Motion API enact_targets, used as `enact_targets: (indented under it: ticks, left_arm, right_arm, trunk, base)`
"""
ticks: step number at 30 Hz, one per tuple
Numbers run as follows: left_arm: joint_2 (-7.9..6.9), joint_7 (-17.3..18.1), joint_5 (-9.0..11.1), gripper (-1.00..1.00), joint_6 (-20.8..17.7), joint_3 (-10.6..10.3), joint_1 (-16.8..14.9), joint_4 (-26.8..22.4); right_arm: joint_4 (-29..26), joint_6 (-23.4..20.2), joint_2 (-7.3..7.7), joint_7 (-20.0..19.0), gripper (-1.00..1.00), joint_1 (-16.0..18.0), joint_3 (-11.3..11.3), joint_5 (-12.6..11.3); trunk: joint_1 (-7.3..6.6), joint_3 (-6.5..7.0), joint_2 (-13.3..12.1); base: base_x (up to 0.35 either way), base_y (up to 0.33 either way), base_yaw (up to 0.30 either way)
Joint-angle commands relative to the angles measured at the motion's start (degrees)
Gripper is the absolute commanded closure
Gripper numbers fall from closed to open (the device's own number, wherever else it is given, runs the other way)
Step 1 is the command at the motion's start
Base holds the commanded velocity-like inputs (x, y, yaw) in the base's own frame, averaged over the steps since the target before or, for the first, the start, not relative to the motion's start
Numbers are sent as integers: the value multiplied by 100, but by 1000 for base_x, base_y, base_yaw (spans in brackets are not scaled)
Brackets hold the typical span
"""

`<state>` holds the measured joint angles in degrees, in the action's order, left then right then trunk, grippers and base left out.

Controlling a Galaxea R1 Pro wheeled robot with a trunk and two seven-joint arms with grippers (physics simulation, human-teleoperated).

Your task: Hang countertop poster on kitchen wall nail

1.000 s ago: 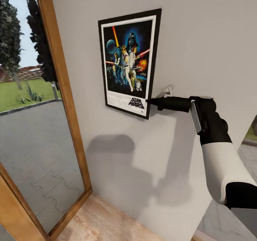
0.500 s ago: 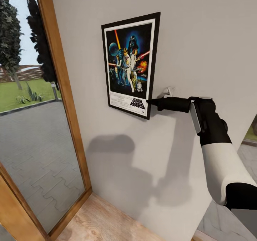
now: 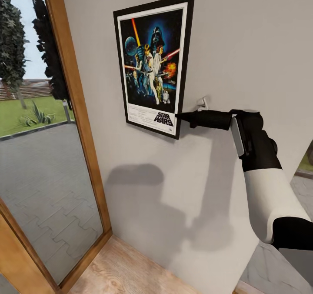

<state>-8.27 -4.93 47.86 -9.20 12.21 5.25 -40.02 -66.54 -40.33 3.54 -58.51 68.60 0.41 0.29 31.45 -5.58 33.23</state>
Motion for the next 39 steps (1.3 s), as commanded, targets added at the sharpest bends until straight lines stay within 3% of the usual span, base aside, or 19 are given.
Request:
enact_targets:
  ticks: [1, 8, 16, 39]
  left_arm:
    - [0, -35, 57, -100, -35, 2, 3, -21]
    - [0, -35, 57, -100, -35, 2, 3, -21]
    - [-23, -51, 31, -100, -38, 9, -54, 11]
    - [-17, -52, 23, -100, -31, 10, -53, 16]
  right_arm:
    - [-3, -33, 3, -12, 100, 6, 4, -1]
    - [-3, -33, 3, -12, 100, 6, 4, -1]
    - [41, -89, -100, 42, 100, -176, -1, 51]
    - [52, -120, -108, 51, 100, -189, -15, 43]
  trunk:
    - [3, -10, 9]
    - [3, -10, 9]
    - [3, -10, 9]
    - [3, -10, 9]
  base:
    - [0, 0, 0]
    - [0, 0, 0]
    - [0, 0, 0]
    - [0, 2, 0]
